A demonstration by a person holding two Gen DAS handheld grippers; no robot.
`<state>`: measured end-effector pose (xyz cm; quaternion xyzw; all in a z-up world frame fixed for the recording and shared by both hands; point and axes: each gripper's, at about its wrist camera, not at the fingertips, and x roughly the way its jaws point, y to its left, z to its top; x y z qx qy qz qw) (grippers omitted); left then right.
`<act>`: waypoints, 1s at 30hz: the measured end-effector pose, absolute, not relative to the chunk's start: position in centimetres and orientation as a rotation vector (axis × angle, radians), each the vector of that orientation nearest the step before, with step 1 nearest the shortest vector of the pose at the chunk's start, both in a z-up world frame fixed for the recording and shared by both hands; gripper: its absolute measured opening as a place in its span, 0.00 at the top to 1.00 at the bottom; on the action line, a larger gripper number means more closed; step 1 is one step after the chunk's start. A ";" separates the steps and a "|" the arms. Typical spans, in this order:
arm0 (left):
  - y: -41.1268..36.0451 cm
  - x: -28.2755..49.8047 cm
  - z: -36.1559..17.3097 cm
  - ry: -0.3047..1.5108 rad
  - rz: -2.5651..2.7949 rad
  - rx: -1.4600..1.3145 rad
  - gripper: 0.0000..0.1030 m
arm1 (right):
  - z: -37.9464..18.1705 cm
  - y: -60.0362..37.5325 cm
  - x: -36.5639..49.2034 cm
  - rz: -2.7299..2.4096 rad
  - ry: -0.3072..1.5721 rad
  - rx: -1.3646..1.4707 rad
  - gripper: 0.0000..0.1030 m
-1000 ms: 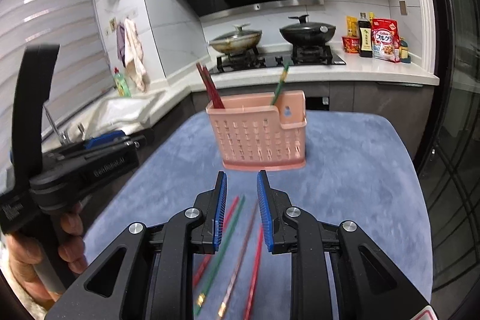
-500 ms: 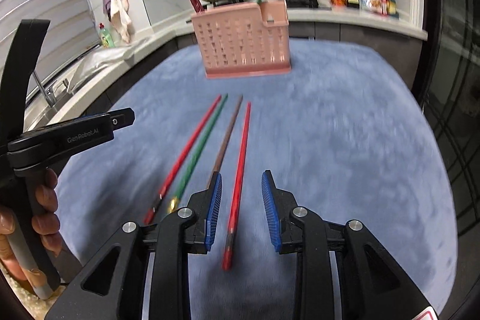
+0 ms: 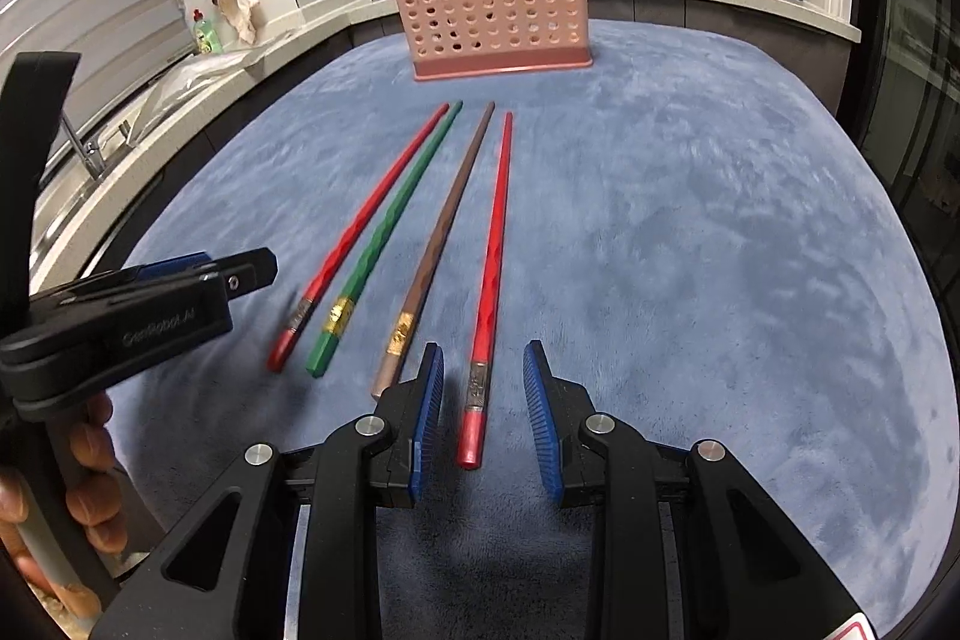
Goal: Organize utensils
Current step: 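Move both open tools back toward the remaining chopsticks on the mat, then grasp a red chopstick with the right tool while the left tool grasps another red chopstick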
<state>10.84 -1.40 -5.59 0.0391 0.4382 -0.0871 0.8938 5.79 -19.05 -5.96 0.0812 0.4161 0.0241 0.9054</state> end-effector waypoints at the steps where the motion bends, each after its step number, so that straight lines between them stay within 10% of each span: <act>1: -1.4 10.7 -5.7 0.910 -0.184 0.081 0.48 | -6.2 -19.1 5.9 0.046 0.864 0.168 0.73; 12: -1.6 9.7 -6.7 0.927 -0.210 0.082 0.41 | -7.1 -20.0 5.9 0.015 0.882 0.196 0.93; 30: -2.5 9.8 -7.7 0.941 -0.217 0.100 0.46 | -7.2 -20.4 5.7 0.014 0.879 0.210 0.93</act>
